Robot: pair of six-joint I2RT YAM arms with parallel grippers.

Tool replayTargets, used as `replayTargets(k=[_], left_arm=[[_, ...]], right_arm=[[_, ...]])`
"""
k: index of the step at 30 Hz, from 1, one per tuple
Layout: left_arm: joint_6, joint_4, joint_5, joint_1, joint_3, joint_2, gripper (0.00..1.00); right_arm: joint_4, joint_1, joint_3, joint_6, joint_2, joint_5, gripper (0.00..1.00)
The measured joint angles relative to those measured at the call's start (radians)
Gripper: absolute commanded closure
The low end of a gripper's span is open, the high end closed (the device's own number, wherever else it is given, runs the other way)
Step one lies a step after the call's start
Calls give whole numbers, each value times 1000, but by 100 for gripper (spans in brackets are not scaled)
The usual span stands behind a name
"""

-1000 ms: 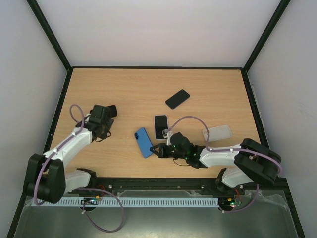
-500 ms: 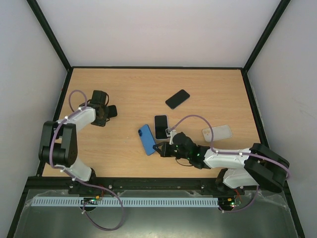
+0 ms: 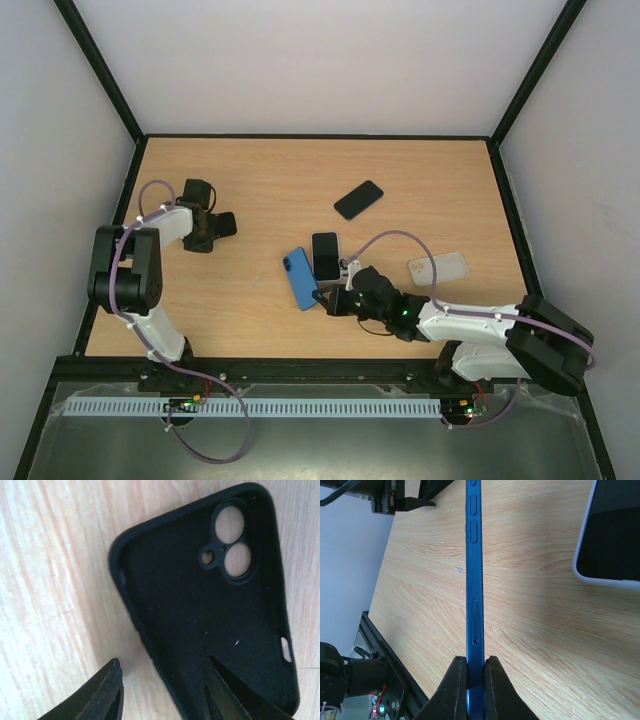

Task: Put the phone into the phone case

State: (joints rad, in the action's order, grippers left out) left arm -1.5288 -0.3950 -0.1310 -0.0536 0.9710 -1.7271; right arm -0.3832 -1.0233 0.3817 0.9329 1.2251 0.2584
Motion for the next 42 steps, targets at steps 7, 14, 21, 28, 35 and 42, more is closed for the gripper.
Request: replayTargets(k=[7, 14, 21, 28, 35, 42], left_arm=[[-2, -2, 34, 18, 71, -62, 77], [33, -26, 58, 22, 85, -76, 98], [145, -69, 63, 20, 69, -31, 98], [379, -83, 40, -39, 16, 91, 98], [626, -99, -1, -245, -18, 172, 98], [704, -89, 23, -459, -161, 238, 98]], right_arm=[[15, 0, -15, -6, -56, -29, 98], [48, 0, -18, -8, -90, -49, 98], [143, 0, -18, -26, -203, -111, 98], [279, 0, -3, -54, -321, -200, 98], [415, 0, 50, -88, -375, -261, 98], [519, 0, 76, -101, -419, -293, 98]])
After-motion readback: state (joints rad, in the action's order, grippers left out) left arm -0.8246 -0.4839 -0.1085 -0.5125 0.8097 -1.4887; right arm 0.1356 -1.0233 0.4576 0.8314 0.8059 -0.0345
